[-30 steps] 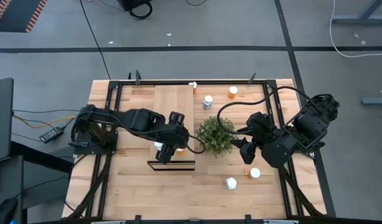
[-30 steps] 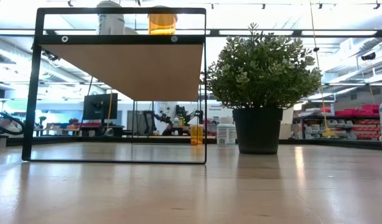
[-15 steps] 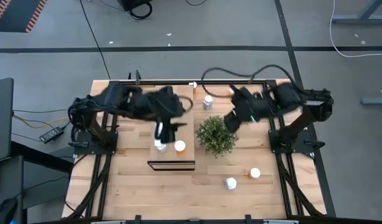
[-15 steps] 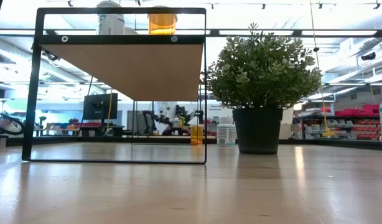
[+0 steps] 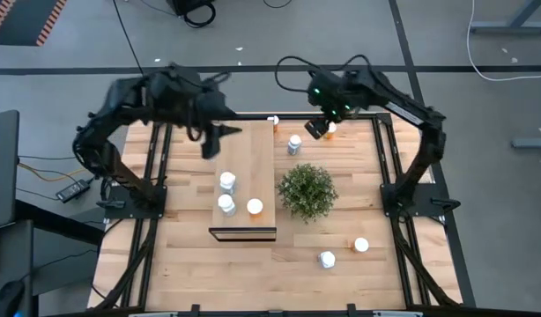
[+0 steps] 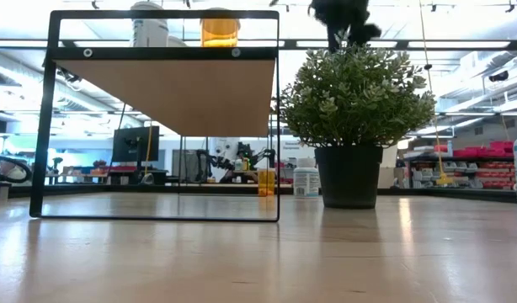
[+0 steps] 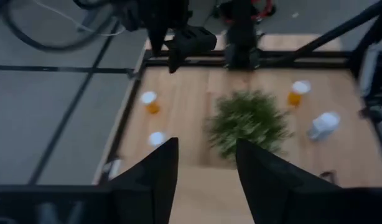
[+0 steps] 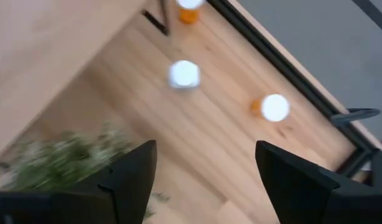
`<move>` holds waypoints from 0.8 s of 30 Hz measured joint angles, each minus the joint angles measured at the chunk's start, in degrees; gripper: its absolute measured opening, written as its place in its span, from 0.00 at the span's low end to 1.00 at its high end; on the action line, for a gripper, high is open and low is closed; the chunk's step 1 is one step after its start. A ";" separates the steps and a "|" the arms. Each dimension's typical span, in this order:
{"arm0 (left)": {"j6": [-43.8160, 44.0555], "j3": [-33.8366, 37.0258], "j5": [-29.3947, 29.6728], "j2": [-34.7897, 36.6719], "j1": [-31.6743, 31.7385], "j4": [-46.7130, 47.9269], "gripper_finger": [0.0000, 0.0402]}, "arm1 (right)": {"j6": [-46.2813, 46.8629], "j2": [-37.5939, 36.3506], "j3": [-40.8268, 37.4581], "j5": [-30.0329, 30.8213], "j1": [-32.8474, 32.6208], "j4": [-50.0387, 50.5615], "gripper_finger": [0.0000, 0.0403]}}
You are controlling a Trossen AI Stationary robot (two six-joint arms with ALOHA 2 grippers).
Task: Pick and place medicine bottles onto shelf by color
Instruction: Put the top right orange pill bottle on the shelf aligned with the other orange pill bottle
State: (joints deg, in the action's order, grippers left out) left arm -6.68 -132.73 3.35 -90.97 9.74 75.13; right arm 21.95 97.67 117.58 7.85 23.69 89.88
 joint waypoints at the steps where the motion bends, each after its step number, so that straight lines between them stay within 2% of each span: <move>1: -0.80 0.02 -0.03 0.60 1.14 0.59 0.41 | -1.24 1.20 0.00 -0.02 1.26 -0.01 0.70; 9: -1.53 0.02 -6.27 5.16 8.75 3.39 0.41 | -9.02 9.61 -0.04 -2.14 10.46 -0.56 0.74; 18: 1.44 0.80 -7.38 6.97 8.49 5.12 0.38 | -10.54 17.88 -0.04 -4.01 17.56 -0.47 0.74; 21: 3.80 7.93 -7.16 9.51 7.70 1.35 0.38 | -10.67 20.14 -0.04 -5.51 18.82 -0.22 0.74; 24: 6.50 22.05 -5.66 15.37 6.44 -8.63 0.38 | -12.40 22.17 -0.04 -7.20 19.92 -0.22 0.74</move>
State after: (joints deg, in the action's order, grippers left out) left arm -0.18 -110.67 -2.32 -75.60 16.18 66.50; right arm 9.55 119.84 117.54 0.65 43.61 89.67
